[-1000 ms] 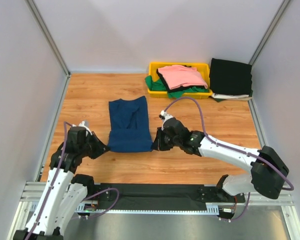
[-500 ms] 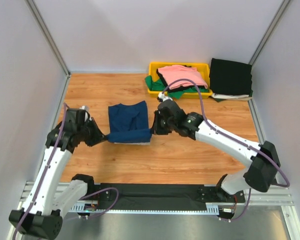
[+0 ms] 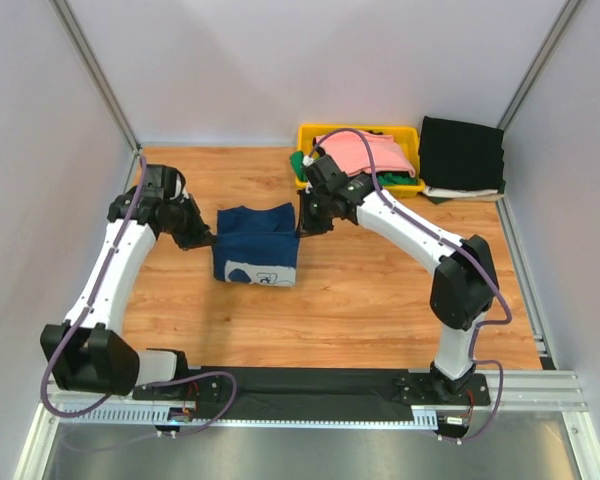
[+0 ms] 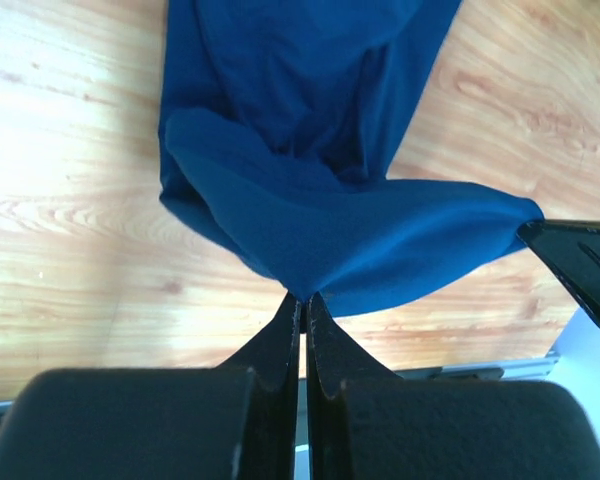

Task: Fold and stack the t-shirts
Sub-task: Fold the tshirt

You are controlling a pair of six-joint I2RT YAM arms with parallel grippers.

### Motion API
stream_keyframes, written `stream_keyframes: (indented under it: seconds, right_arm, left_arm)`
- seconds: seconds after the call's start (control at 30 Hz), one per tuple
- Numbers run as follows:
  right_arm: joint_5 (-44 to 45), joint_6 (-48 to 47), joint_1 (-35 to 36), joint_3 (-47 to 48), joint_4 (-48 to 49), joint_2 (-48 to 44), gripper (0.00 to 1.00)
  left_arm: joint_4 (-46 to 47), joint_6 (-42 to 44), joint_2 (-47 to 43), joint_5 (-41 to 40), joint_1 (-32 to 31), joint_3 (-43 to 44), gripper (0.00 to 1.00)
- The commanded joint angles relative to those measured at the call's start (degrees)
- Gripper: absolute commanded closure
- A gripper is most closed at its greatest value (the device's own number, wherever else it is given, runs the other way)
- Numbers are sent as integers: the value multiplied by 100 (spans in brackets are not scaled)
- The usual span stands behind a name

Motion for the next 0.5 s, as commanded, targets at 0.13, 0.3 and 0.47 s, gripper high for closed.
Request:
stream_keyframes:
  seconds: [0.13,0.3,0.47]
  right_arm:
    - [-653,-368,-595,1672,-486,1259,100]
    - [-496,-518,-981,4316,-1037,3286,90]
    - [-74,-492,-1166,5370,-1296,3716,4]
  left_arm:
    - [377,301,1561,467,560,955,100]
    - [289,775,4332,972,806,3308,81]
    - [-793,1013,6152,1292,815,5931,15]
